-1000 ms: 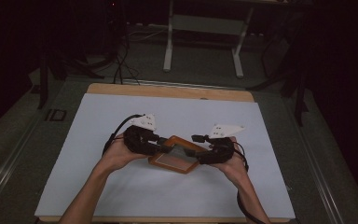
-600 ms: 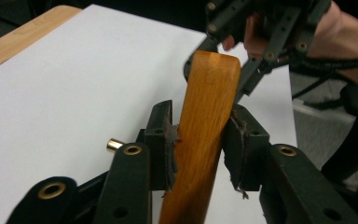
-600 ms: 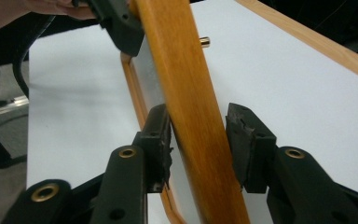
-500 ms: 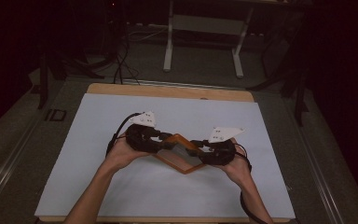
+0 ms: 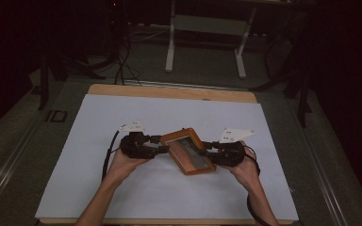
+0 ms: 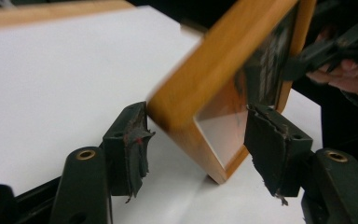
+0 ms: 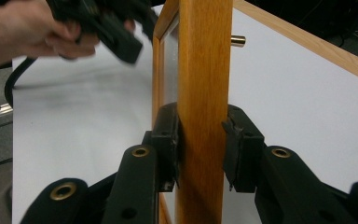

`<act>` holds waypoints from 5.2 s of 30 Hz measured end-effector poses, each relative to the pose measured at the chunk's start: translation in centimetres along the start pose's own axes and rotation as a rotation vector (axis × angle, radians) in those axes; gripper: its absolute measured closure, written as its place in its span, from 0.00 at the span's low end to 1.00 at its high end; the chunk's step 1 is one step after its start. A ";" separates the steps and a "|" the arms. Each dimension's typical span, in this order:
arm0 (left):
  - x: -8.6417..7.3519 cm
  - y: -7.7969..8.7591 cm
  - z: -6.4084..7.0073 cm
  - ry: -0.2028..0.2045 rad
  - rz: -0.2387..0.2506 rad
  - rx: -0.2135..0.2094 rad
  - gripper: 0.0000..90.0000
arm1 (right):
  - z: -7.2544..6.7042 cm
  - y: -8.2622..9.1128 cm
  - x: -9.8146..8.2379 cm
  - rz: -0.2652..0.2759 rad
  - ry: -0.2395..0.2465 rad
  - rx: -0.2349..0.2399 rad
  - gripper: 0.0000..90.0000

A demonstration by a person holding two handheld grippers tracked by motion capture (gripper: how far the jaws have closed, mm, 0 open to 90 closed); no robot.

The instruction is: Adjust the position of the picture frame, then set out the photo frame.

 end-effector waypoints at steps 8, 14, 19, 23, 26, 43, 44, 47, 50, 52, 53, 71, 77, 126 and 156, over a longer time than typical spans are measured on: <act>-1.8 -3.5 0.7 -0.009 -0.086 -0.051 0.65 | 0.2 0.7 -0.6 -0.003 0.000 0.014 0.76; -1.7 -2.9 0.7 0.004 -0.082 -0.050 0.75 | 0.8 1.2 -1.4 0.020 -0.049 0.034 0.76; -1.7 -2.3 0.7 0.008 -0.072 -0.045 0.75 | 0.7 1.0 -1.3 0.012 -0.055 0.038 0.76; -1.7 -1.5 0.5 0.028 -0.048 -0.054 0.76 | 0.6 0.6 -1.3 0.018 -0.077 0.057 0.76; -1.7 0.1 0.3 0.037 -0.024 -0.031 0.76 | 0.5 -0.4 -1.7 0.037 -0.124 0.093 0.76; -3.4 3.7 0.1 0.102 -0.032 0.049 0.76 | -0.2 -5.5 -3.3 0.030 -0.315 0.222 0.72; -3.4 3.6 0.2 0.101 -0.028 0.050 0.76 | 0.0 -5.7 -3.5 0.032 -0.324 0.225 0.71; -3.4 3.4 0.0 0.113 -0.017 0.051 0.76 | 0.5 -6.0 -3.8 0.045 -0.353 0.223 0.71; -3.5 2.7 -0.6 0.129 -0.009 0.071 0.75 | 0.6 -6.3 -3.8 0.037 -0.360 0.195 0.70; -3.6 2.4 -0.8 0.130 -0.005 0.078 0.75 | 0.7 -6.4 -3.8 0.029 -0.370 0.187 0.70; -3.6 1.9 -1.3 0.155 0.001 0.080 0.74 | 0.9 -6.5 -3.9 0.020 -0.390 0.176 0.69; -4.7 -0.4 -4.3 0.364 -0.040 0.087 0.67 | 3.2 -8.8 -4.6 -0.061 -0.625 0.071 0.60; -5.2 -0.9 -4.9 0.405 -0.066 0.090 0.63 | 3.6 -9.5 -5.1 -0.084 -0.662 0.068 0.59; -2.0 5.8 -0.6 0.039 0.030 0.427 0.52 | 1.7 -7.3 0.4 -0.096 -0.104 -0.273 0.76; -1.5 6.2 0.4 0.010 0.033 0.426 0.53 | 3.5 -11.9 0.4 -0.139 -0.099 -0.358 1.00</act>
Point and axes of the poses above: each handheld gripper's, and its own axes: y roughly backward along the jaws, x roughly out of its top, z roughly to its right, the point moved 3 cm from there along -y, roughly forward along the jaws, and after that the axes turned 1 degree about x, right-handed, at the moved point
